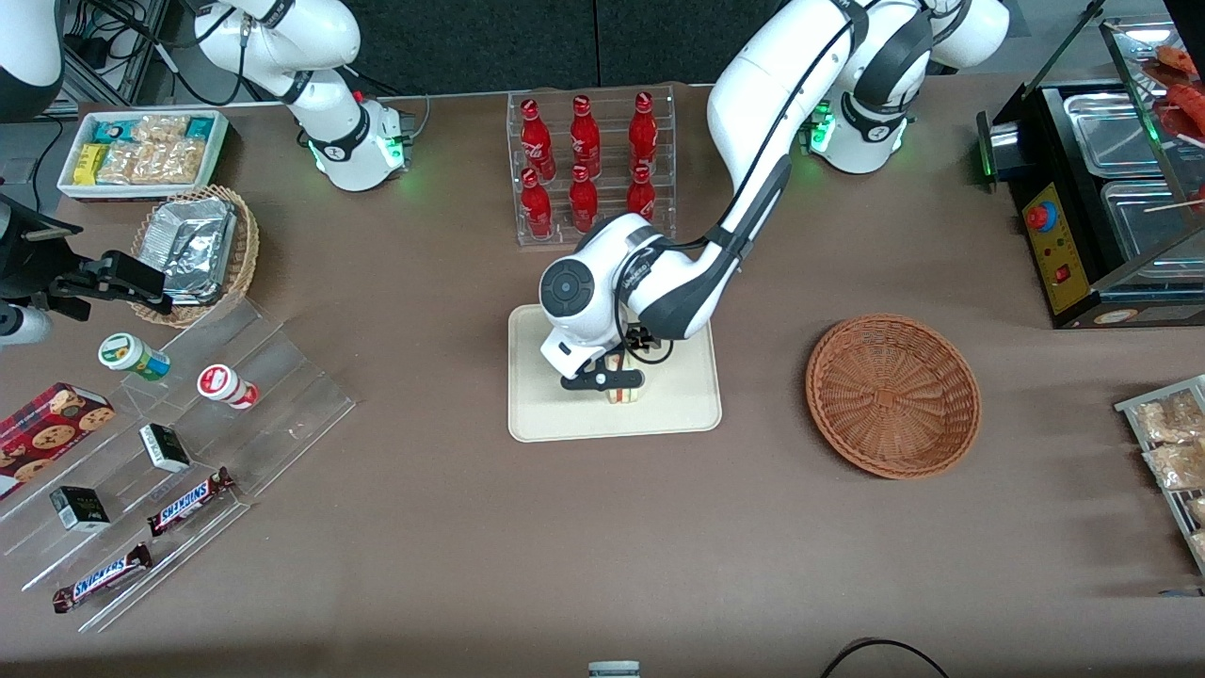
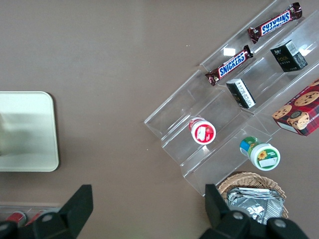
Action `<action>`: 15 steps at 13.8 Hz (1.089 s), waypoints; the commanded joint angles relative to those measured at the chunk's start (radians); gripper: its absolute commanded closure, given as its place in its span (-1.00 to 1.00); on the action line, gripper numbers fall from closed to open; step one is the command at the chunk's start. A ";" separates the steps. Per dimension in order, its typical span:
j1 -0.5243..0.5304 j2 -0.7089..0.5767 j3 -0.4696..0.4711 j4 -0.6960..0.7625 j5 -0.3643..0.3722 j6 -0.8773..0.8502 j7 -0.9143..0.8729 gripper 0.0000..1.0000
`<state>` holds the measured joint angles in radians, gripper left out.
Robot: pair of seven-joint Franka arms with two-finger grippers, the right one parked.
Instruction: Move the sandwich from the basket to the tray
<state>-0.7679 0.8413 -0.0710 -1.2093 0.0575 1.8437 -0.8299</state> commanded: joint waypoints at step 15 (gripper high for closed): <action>0.378 -0.432 0.017 -0.268 -0.025 -0.190 0.132 -1.00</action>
<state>-0.4165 0.4884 -0.0460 -1.3932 0.0425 1.6654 -0.7128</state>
